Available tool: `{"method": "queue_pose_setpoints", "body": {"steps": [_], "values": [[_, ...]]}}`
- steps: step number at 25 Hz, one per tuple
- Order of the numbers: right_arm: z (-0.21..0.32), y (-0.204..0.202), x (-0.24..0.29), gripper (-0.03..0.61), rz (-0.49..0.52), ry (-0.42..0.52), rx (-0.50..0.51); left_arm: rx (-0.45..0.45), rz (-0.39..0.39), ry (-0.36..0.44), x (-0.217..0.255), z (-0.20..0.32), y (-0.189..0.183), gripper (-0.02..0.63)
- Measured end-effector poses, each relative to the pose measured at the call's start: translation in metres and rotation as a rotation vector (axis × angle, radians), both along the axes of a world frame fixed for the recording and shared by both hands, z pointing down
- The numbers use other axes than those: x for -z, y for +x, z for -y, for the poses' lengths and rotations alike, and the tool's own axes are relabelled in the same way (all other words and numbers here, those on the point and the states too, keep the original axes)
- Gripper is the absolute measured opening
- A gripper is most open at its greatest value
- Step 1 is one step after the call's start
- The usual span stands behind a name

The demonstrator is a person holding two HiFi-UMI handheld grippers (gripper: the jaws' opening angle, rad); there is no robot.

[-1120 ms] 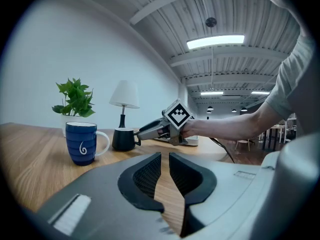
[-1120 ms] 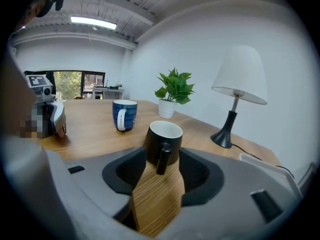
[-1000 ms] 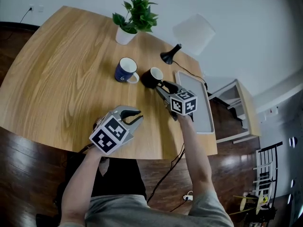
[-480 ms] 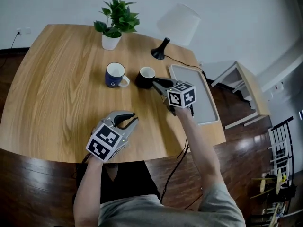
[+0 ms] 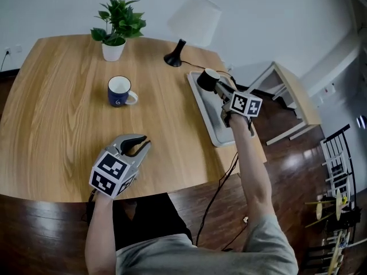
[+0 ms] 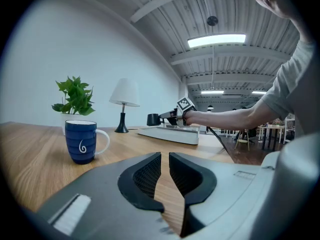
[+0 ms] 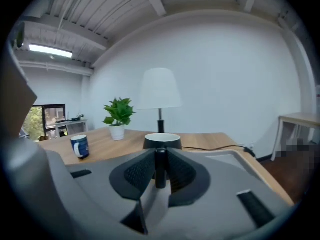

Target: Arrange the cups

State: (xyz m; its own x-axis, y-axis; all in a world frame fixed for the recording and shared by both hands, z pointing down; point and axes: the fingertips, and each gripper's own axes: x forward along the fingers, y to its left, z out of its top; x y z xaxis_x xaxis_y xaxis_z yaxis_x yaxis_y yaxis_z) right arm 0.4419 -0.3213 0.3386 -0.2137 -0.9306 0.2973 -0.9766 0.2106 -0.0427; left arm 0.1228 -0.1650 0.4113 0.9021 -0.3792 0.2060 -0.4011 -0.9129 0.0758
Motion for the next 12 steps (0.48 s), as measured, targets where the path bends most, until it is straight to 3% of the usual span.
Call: {"method": "queue_pose_setpoints", "body": {"steps": [4,12], "values": [[0.002,0.053,-0.023,0.086,-0.025,-0.045,-0.071,-0.002,0.001,-0.002,-0.001,0.000,0.002,0.060],[0.027,0.063,-0.052,0.086,-0.112,-0.058,-0.053,0.000,0.005,-0.009,-0.002,0.000,0.004,0.060]]}}
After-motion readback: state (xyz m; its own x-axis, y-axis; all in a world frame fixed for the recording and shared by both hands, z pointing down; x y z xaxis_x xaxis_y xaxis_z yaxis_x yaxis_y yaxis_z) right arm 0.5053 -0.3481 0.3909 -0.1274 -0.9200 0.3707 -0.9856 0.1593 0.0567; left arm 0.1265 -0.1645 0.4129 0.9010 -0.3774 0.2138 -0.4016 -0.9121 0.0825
